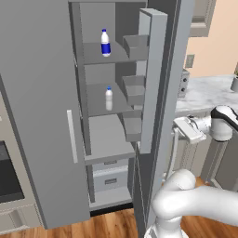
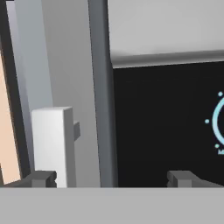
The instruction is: Take the bottled waters from the counter and place them in the freezer to freeze. Close the freezer door after placing the bottles.
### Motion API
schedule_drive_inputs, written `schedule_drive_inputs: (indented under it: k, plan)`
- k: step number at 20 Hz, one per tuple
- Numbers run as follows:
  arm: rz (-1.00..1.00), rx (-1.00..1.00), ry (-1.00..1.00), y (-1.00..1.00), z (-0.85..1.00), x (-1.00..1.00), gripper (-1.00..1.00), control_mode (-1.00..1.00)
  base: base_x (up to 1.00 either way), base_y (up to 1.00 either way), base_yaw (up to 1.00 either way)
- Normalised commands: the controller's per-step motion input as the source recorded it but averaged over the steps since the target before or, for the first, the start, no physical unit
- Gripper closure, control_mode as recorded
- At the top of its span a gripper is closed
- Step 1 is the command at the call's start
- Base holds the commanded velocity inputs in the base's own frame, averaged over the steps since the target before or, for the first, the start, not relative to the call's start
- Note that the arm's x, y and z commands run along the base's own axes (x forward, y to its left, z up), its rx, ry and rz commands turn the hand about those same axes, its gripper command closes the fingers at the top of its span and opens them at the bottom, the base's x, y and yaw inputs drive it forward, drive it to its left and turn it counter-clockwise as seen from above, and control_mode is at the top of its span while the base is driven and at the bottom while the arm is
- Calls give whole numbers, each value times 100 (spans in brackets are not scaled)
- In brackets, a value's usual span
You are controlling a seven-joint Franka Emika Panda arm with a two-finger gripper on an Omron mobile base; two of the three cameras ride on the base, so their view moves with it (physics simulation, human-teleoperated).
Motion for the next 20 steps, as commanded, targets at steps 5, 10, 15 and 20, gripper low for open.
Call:
schedule_drive_inputs:
  k: [5, 10, 15, 20]
  plan:
    - [-34, 0, 2, 73, -6, -20, -100, -100, 0, 0, 0]
    - [-33, 0, 3, 71, -1, -11, -100, -100, 0, 0, 0]
    - [-29, -2, 9, 65, 0, -17, -100, -100, 0, 0, 0]
    - [-27, -5, 6, 86, 0, -3, -100, -100, 0, 0, 0]
